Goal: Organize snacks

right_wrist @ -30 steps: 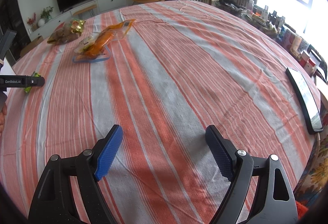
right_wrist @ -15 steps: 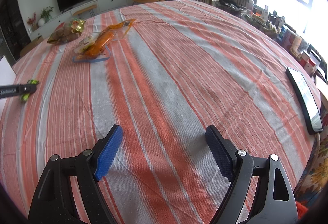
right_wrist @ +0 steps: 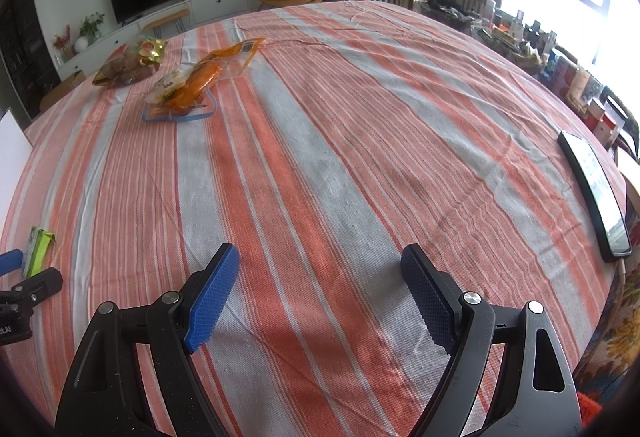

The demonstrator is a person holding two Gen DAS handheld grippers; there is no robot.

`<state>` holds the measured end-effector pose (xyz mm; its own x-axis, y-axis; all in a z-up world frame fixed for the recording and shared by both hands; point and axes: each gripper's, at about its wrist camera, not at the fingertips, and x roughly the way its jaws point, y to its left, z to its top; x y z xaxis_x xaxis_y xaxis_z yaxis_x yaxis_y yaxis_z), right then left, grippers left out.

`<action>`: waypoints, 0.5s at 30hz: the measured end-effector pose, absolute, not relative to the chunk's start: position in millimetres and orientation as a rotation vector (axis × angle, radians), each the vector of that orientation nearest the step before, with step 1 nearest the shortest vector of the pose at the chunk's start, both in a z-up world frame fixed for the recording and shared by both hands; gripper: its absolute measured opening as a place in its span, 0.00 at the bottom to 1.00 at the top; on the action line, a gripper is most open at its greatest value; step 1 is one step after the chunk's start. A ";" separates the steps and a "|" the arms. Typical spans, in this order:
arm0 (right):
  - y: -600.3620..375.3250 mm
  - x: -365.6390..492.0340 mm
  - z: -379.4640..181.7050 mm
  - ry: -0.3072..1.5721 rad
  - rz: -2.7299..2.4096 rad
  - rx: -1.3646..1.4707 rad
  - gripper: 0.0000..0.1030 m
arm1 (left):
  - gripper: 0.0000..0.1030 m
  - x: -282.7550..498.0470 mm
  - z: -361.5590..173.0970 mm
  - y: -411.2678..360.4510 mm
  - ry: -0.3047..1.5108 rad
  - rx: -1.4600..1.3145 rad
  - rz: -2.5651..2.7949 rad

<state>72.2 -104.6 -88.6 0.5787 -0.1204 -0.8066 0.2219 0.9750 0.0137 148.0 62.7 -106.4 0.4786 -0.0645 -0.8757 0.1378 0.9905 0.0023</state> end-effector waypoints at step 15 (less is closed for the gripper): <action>-105.3 71.7 -88.8 0.932 -0.195 0.123 0.84 | 1.00 149.7 -110.0 87.4 0.953 0.018 -0.021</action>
<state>71.7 -105.3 -88.8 0.5809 -0.1132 -0.8061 0.2193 0.9754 0.0210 149.7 87.4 -110.0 0.5790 -0.0105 -0.8153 0.0261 0.9996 0.0056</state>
